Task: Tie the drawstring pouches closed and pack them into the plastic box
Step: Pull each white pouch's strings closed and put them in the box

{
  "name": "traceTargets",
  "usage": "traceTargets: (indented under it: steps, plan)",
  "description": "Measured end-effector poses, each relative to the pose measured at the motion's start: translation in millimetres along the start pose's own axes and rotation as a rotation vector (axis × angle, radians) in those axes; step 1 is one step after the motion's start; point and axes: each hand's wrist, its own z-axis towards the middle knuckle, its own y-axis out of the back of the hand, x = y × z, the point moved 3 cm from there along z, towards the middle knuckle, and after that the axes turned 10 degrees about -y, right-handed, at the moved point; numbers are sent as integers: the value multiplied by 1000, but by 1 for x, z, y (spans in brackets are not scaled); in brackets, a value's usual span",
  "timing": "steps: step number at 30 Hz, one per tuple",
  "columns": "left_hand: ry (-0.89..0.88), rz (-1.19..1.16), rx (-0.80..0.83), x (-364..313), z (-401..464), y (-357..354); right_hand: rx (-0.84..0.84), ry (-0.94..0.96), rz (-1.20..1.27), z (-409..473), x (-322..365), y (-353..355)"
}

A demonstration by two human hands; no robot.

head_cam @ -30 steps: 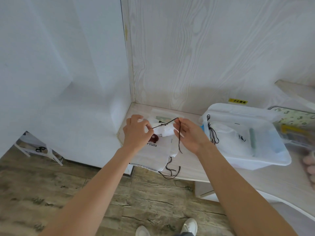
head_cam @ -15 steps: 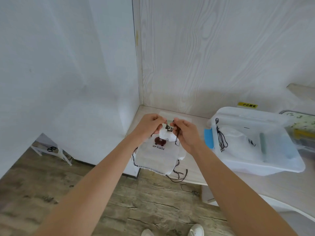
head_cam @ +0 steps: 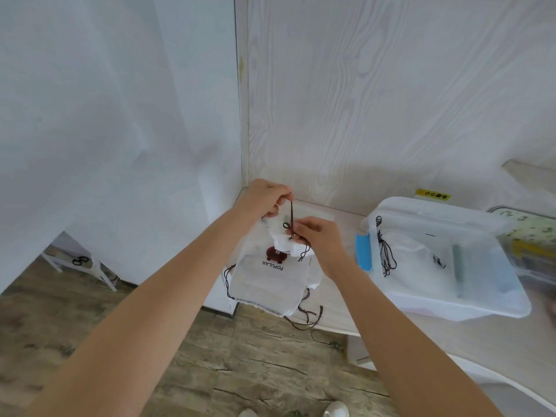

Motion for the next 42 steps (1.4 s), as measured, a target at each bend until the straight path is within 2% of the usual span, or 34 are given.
traceTargets:
  steps: [3,6,8,10,12,14,18,26,35,38,42]
  plan:
    - [142,-169,-62,6,13,1,38,-2,28,1,0,3]
    - [215,-302,12,10,22,-2,51,10,-107,2,1,3]
    - [221,-376,36,14,26,-4,37,-8,-106,4,1,2]
    - [148,-230,-42,22,29,-5,6,-45,-5,7,0,3]
    - [-27,43,-128,30,22,-5,-17,-75,114,9,-1,4]
    - [-165,177,-104,40,9,-7,-35,-94,185,11,-1,6]
    - [-270,228,25,47,-7,-9,-45,-103,207,14,2,7]
    - [-395,207,-104,42,-11,-1,52,-64,121,11,5,9]
    - [-283,178,-109,55,-17,-16,-240,111,-257,9,15,8]
    - [-290,186,-127,55,-17,-21,-256,109,-238,9,15,6]
    - [-433,289,-163,57,-20,-24,-233,76,-135,5,15,7]
